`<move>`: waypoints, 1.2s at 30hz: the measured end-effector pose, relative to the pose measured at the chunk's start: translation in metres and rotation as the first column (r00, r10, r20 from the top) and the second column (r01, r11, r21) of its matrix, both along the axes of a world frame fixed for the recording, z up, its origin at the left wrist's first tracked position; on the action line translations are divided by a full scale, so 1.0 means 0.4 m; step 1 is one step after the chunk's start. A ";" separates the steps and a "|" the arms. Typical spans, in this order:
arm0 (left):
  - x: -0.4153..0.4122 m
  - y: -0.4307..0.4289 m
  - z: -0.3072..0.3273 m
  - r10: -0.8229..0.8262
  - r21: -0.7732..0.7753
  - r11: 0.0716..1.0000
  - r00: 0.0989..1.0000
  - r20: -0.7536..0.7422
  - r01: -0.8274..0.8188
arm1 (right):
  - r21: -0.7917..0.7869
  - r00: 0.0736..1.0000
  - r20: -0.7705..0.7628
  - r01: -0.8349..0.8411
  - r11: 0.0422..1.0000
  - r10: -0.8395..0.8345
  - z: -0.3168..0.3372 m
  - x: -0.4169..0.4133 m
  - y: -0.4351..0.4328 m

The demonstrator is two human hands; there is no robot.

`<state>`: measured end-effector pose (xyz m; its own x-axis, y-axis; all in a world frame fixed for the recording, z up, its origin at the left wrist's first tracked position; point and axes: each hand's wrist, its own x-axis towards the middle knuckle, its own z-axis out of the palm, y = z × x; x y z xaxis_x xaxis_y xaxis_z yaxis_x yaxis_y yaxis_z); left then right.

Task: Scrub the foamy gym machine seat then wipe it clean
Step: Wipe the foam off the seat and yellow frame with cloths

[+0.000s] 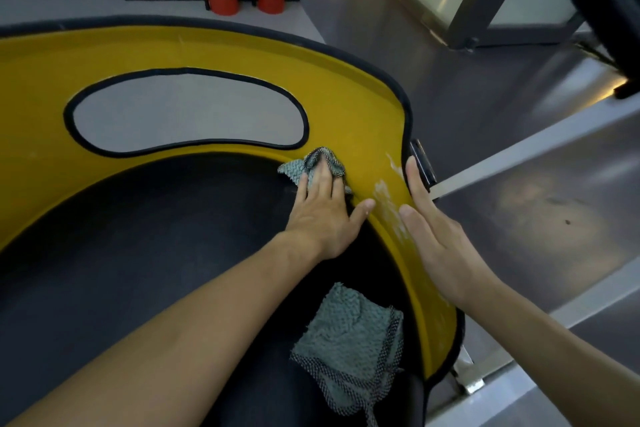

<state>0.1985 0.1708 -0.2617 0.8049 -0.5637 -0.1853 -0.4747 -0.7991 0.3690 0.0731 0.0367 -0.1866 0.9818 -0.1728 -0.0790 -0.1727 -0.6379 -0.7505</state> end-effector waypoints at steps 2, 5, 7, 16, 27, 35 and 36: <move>0.007 -0.011 -0.001 0.060 -0.003 0.998 0.998 0.003 -0.060 | -0.012 1.000 -0.001 -0.003 1.000 0.003 0.004 -0.002 0.001; 0.029 -0.010 -0.011 0.191 -0.107 0.976 0.982 -0.014 -0.191 | -0.026 1.000 0.000 -0.021 0.999 0.021 0.005 -0.003 -0.002; 0.028 -0.010 -0.004 0.219 -0.173 0.960 0.975 -0.032 -0.221 | -0.014 1.000 -0.005 -0.016 1.000 0.016 0.004 -0.003 -0.003; -0.100 -0.048 0.024 -0.093 -0.540 0.840 0.968 -0.234 -0.050 | 0.004 1.000 0.020 0.000 1.000 0.000 -0.010 0.002 -0.008; -0.085 -0.104 0.071 0.069 -0.564 0.504 0.682 -0.728 -0.654 | 0.010 1.000 0.011 -0.010 1.000 0.010 0.001 0.002 -0.002; -0.027 -0.093 0.104 0.143 -0.503 0.607 0.708 -0.692 -0.615 | -0.005 1.000 -0.008 -0.003 1.000 0.003 -0.004 0.001 -0.002; -0.035 -0.091 0.105 0.138 -0.491 0.646 0.723 -0.677 -0.584 | -0.002 1.000 -0.009 -0.002 1.000 0.001 -0.003 0.001 -0.002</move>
